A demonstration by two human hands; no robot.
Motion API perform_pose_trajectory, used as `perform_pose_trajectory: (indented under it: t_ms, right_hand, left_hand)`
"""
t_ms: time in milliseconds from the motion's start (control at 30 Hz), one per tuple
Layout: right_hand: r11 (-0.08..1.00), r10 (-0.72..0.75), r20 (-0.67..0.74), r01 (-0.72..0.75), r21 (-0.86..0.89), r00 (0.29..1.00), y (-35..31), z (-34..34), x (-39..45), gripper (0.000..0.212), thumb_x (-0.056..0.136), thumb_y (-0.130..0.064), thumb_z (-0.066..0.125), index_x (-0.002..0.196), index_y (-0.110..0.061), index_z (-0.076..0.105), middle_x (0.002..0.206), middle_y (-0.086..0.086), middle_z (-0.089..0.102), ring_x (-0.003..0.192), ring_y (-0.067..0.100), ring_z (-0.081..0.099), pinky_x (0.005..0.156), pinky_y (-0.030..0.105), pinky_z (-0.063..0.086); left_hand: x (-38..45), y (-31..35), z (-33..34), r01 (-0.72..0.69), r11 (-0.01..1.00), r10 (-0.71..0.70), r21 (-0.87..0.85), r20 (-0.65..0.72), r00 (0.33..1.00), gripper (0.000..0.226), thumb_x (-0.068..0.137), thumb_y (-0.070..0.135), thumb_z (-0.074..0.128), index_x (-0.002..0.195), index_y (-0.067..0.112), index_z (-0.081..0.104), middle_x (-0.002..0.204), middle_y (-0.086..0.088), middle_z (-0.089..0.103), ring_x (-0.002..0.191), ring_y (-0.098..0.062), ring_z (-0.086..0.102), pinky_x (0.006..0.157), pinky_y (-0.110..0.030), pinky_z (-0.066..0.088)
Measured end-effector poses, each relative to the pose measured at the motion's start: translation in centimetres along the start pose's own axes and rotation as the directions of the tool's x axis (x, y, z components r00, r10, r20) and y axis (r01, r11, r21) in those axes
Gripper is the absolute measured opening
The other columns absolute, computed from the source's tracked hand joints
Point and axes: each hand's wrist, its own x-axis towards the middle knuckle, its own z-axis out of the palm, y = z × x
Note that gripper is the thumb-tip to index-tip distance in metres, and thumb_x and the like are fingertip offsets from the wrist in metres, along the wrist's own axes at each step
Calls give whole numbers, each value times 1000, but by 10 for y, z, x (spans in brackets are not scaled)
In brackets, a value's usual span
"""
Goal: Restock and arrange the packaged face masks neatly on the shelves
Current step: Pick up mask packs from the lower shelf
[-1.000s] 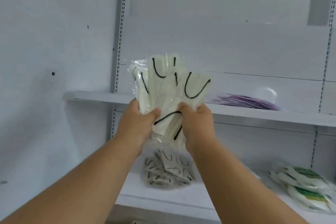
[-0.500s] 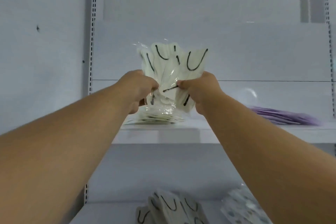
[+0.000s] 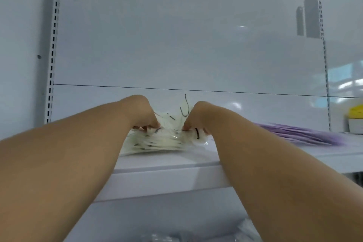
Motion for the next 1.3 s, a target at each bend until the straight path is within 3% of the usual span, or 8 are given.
perform_pose_trajectory:
  t_ms: [100,200,300,400,700,900,1133,1300]
  right_hand:
    - [976,12,-1,-12,-217,1000,-1,2,-8,46,92,-45,67,75,-8,46,81,5,56,94,30,60,95,36,49]
    - [965,25,-30,-32,-260,999,4,5,-3,47,86,-52,71,102,-11,56,93,4,57,108,31,63,99,44,51]
    - [987,-6,-129,-14,-157,992,11,6,-3,46,82,-50,75,98,-15,52,97,4,58,106,31,61,93,41,53]
    - [1000,-21,-276,18,-15,961,17,7,-13,32,83,-40,71,95,-17,52,112,6,59,101,29,57,77,33,47]
    - [939,-332,-502,329,-98,799,66,-14,-126,6,98,-18,50,100,-13,47,101,5,43,103,27,51,75,34,38]
    - [821,-448,-543,567,64,710,152,0,-221,23,101,-24,47,121,-14,52,117,4,54,104,24,51,85,39,47]
    - [729,-497,-553,667,151,669,248,78,-315,21,97,-20,58,115,-9,62,106,7,63,93,23,60,75,38,53]
    - [739,-487,-477,637,221,731,296,156,-370,13,91,-14,64,103,-7,64,95,6,63,80,24,60,66,39,53]
  left_hand:
    - [3,1,5,-4,981,28,194,-124,992,48,88,59,65,93,11,61,80,0,57,90,-25,61,79,-31,45]
    - [2,-3,9,-42,988,85,146,-302,949,48,88,61,61,92,13,57,85,1,59,78,-20,56,65,-30,41]
    - [-7,3,4,-85,992,114,89,-411,905,42,95,54,52,109,15,58,102,0,62,91,-23,58,71,-32,43]
    - [-30,13,2,-134,991,122,7,-467,876,26,98,42,48,100,19,59,95,2,62,87,-22,58,72,-33,46]
    - [-147,64,33,-247,961,272,121,-556,785,23,97,35,50,116,25,58,109,5,59,98,-18,54,79,-33,46]
    - [-259,103,86,-318,934,118,-165,-696,708,6,95,29,56,101,31,58,87,19,56,75,-2,53,61,-20,37]
    - [-371,131,197,-242,943,77,-228,-558,826,14,94,26,59,107,29,61,92,18,55,81,-2,54,66,-15,37]
    - [-441,116,282,-182,940,49,-288,-416,908,14,95,23,58,107,25,64,92,17,55,81,0,53,66,-11,38]
